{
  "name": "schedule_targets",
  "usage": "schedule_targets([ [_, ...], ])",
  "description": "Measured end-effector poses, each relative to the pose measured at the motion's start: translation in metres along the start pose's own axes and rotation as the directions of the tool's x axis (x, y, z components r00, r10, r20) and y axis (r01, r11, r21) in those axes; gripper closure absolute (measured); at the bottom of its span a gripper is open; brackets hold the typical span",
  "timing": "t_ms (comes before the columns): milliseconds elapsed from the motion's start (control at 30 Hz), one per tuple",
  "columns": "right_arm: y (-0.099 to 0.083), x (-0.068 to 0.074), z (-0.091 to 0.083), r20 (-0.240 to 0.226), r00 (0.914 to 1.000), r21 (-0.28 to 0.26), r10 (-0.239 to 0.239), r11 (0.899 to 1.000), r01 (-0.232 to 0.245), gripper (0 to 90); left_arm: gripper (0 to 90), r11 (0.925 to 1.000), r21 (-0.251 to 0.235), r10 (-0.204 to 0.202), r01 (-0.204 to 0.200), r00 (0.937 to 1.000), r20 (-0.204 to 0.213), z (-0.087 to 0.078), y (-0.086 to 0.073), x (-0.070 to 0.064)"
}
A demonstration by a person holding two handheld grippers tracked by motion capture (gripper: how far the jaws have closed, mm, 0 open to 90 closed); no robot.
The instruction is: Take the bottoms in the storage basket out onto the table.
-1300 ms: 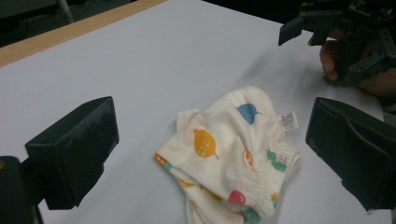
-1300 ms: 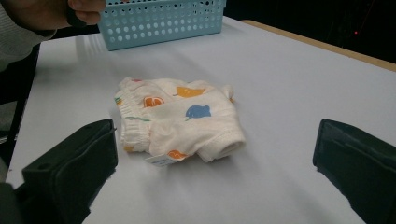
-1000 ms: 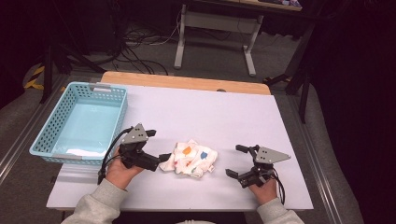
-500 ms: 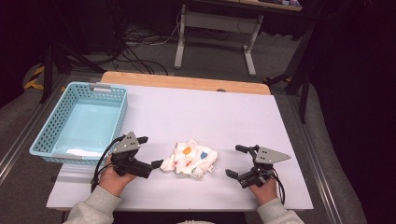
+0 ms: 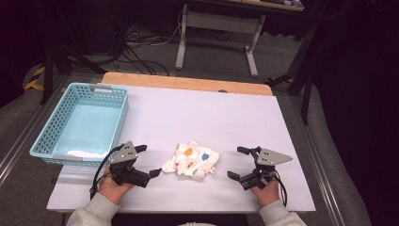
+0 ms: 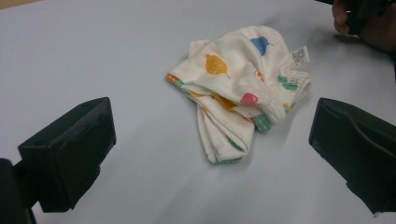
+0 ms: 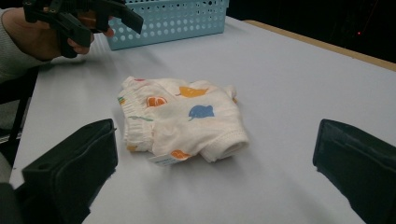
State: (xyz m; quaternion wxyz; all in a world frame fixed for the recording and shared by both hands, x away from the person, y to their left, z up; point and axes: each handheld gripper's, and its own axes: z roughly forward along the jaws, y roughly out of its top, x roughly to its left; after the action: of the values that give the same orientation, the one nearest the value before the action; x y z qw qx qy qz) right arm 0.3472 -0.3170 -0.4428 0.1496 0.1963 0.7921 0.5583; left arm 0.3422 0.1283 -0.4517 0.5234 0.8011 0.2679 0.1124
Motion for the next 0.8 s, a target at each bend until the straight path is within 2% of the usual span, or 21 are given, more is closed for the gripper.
schedule_targets([
  [33,0.0,0.0,0.0,0.0,1.0,0.0,0.0,1.0,0.0,0.5,1.6,0.9999,-0.005,-0.01,0.01,0.9999,0.005,0.0,-0.001,0.001],
  [133,0.0,0.0,0.0,-0.001,1.0,0.0,0.0,1.0,0.0,0.5,1.6,1.0,-0.005,-0.005,0.005,1.0,-0.003,0.0,-0.005,0.001],
  [200,0.0,0.0,0.0,-0.002,1.0,0.001,0.001,1.0,-0.001,0.5,1.6,0.9999,-0.001,0.01,-0.01,0.9999,-0.012,0.001,-0.007,0.001],
  [267,0.0,0.0,0.0,-0.003,1.0,0.001,0.001,1.0,-0.001,0.5,1.5,0.9988,0.013,0.049,-0.048,0.9981,-0.039,0.002,-0.011,0.002],
  [367,0.0,0.0,0.001,-0.006,1.0,0.004,0.003,1.0,-0.003,0.5,0.9,0.9992,0.023,0.034,-0.033,0.999,-0.029,0.004,-0.013,0.003],
  [500,0.0,0.001,0.001,-0.004,1.0,0.002,0.001,1.0,-0.001,0.5,0.7,0.9993,-0.002,0.036,-0.036,0.9989,-0.028,0.004,-0.012,0.004],
  [800,0.0,0.001,0.001,-0.003,1.0,0.004,-0.001,1.0,0.001,0.5,0.7,0.9994,-0.032,0.015,-0.015,0.9999,-0.004,0.004,-0.012,0.005],
])
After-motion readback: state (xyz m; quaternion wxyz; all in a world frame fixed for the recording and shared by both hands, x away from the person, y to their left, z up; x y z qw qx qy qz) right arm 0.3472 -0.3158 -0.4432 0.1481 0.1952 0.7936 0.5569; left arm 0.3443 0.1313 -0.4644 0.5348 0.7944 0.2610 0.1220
